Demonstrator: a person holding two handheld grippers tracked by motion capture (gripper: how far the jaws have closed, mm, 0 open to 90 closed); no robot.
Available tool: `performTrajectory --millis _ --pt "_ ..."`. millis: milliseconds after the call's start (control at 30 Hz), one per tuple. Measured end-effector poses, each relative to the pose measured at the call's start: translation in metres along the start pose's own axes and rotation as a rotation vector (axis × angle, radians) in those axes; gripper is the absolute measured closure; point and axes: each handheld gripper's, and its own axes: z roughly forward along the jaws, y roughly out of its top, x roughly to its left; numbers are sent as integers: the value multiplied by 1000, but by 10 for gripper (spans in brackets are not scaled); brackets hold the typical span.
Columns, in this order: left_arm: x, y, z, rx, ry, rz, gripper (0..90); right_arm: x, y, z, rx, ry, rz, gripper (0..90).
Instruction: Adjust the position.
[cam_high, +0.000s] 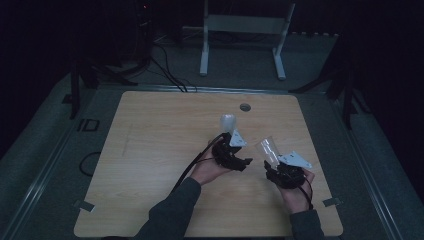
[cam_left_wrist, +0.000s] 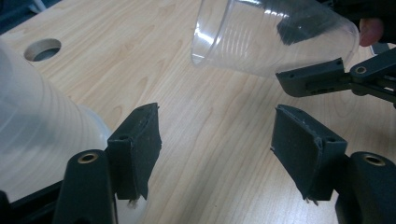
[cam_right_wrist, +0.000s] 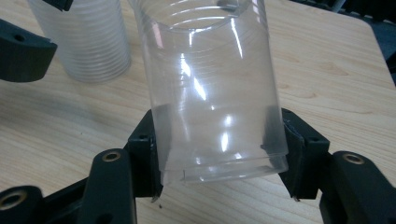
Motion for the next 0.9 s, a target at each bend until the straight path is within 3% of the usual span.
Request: performTrajectory --millis 533,900 --pt "1 10 -3 -37 -13 -55 311 1 -5 -3 -59 -37 39 417" --pt "0 14 -5 -57 -28 -78 290 4 -7 -5 -113 -47 38 416"
